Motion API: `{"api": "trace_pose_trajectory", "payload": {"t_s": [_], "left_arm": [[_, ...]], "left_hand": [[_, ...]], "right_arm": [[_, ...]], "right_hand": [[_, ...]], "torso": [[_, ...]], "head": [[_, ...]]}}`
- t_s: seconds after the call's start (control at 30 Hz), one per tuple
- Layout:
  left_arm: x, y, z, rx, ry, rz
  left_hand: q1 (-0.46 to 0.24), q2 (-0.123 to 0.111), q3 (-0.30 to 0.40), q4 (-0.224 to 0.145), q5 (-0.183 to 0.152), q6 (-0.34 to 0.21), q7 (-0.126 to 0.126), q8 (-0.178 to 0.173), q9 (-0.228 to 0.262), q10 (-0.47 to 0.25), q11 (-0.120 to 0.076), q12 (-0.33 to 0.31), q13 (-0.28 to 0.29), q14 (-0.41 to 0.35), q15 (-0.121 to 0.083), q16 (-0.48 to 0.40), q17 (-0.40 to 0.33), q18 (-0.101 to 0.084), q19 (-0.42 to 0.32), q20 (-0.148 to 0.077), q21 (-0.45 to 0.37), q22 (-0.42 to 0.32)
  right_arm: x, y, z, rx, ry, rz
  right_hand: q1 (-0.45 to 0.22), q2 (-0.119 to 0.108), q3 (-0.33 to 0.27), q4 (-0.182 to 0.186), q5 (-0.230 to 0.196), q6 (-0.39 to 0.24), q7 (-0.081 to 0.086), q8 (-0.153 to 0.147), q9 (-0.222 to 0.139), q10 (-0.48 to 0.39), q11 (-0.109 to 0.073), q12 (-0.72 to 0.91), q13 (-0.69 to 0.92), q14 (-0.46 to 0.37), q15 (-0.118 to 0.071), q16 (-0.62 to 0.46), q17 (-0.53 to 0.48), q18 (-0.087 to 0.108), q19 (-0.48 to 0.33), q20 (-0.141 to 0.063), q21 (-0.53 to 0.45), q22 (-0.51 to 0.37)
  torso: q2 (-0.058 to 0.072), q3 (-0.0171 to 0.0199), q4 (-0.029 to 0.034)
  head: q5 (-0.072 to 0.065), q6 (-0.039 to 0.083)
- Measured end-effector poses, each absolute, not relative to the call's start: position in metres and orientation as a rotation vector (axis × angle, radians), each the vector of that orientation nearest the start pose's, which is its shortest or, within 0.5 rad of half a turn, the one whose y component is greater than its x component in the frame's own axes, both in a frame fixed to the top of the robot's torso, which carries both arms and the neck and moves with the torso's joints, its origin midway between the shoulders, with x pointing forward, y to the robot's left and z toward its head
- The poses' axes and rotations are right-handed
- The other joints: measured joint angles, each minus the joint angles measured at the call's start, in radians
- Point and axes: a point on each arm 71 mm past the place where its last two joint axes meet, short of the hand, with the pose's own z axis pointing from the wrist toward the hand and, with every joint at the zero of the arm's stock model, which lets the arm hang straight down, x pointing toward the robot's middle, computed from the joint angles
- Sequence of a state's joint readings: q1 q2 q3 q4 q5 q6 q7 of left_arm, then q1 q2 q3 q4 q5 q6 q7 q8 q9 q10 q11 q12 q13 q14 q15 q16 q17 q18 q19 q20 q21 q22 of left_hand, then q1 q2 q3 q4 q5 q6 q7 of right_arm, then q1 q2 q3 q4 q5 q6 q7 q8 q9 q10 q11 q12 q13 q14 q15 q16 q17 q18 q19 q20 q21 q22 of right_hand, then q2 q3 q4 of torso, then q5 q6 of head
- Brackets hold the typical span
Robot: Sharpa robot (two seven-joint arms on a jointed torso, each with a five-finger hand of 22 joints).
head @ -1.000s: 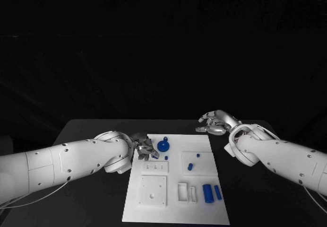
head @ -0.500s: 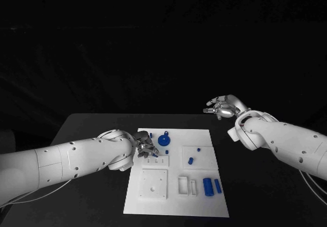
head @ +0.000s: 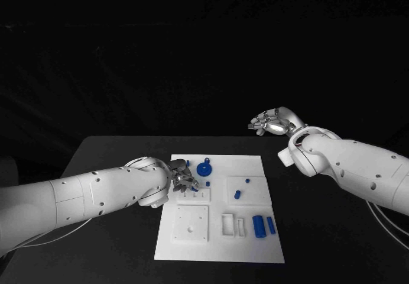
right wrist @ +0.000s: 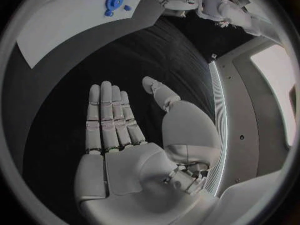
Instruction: Assemble the parts on the task board
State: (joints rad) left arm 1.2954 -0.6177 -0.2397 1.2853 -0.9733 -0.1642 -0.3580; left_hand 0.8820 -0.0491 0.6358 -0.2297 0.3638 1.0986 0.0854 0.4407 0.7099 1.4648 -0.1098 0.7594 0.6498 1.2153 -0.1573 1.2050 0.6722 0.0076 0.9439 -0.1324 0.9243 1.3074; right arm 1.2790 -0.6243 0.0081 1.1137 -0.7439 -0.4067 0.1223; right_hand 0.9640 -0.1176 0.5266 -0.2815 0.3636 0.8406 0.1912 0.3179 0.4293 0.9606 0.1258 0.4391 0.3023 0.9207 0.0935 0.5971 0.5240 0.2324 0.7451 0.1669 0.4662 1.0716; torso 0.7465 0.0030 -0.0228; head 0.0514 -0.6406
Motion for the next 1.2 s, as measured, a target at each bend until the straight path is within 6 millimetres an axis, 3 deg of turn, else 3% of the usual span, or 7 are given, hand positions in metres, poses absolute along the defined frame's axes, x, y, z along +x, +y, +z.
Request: {"api": "trace_pose_trajectory", "payload": {"t_s": [0.37, 0.57, 0.67, 1.2], "left_arm": [[0.517, 0.175, -0.246, -0.263, 2.118, -0.488], [0.517, 0.177, -0.253, -0.261, 2.123, -0.472], [0.518, 0.179, -0.256, -0.262, 2.123, -0.463], [0.518, 0.178, -0.262, -0.246, 2.123, -0.449]], "left_hand": [[-0.001, 0.001, -0.001, -0.001, -0.001, 0.000, 0.000, -0.005, 0.014, 0.000, 0.000, 0.007, -0.001, 0.000, 0.000, 0.003, -0.002, 0.000, 0.000, 0.000, 0.001, 0.000], [-0.001, 0.001, 0.004, -0.008, 0.005, 0.000, 0.000, -0.008, 0.014, 0.000, 0.000, 0.019, -0.003, -0.002, -0.002, 0.015, -0.005, 0.000, 0.000, 0.000, 0.006, 0.000], [-0.001, 0.001, 0.005, -0.007, 0.011, 0.000, 0.000, -0.008, 0.015, 0.000, 0.000, 0.019, -0.003, -0.002, -0.002, 0.015, -0.005, 0.000, 0.000, 0.000, 0.009, 0.000], [-0.001, 0.001, 0.006, -0.006, 0.011, 0.000, 0.000, -0.013, 0.030, -0.001, 0.001, 0.023, -0.006, -0.002, -0.002, 0.016, -0.007, 0.000, 0.000, 0.000, 0.013, 0.001]], "right_arm": [[0.575, -0.210, -0.144, 0.520, 1.485, 0.998], [0.574, -0.207, -0.144, 0.519, 1.488, 1.011], [0.573, -0.204, -0.143, 0.515, 1.490, 1.018], [0.572, -0.200, -0.143, 0.507, 1.493, 1.026]], "right_hand": [[0.009, 0.009, -0.011, -0.001, -0.003, 0.004, -0.001, 0.001, -0.015, 0.094, 0.003, -0.150, -0.138, 0.031, 0.018, -0.115, -0.060, 0.000, -0.013, 0.035, -0.069, -0.056], [0.009, 0.009, -0.013, 0.002, 0.002, 0.004, -0.001, 0.001, -0.017, 0.101, 0.003, -0.158, -0.149, 0.041, 0.017, -0.118, -0.061, 0.000, -0.011, 0.037, -0.071, -0.058], [0.009, 0.009, -0.019, 0.002, 0.002, 0.004, -0.001, 0.001, -0.019, 0.110, 0.005, -0.168, -0.157, 0.062, 0.009, -0.118, -0.059, 0.016, 0.007, 0.040, -0.071, -0.058], [0.009, 0.009, -0.024, 0.002, 0.001, 0.004, -0.002, 0.000, -0.021, 0.110, 0.005, -0.177, -0.165, 0.064, 0.010, -0.123, -0.059, 0.016, 0.007, 0.040, -0.071, -0.062]], "torso": [[-0.001, -0.0001, 0.0011], [-0.001, -0.0007, 0.0018], [-0.001, -0.0012, 0.0017], [-0.002, -0.0007, 0.0018]], "head": [[-0.002, -0.011], [-0.003, -0.014], [-0.004, -0.014], [-0.001, -0.019]]}}
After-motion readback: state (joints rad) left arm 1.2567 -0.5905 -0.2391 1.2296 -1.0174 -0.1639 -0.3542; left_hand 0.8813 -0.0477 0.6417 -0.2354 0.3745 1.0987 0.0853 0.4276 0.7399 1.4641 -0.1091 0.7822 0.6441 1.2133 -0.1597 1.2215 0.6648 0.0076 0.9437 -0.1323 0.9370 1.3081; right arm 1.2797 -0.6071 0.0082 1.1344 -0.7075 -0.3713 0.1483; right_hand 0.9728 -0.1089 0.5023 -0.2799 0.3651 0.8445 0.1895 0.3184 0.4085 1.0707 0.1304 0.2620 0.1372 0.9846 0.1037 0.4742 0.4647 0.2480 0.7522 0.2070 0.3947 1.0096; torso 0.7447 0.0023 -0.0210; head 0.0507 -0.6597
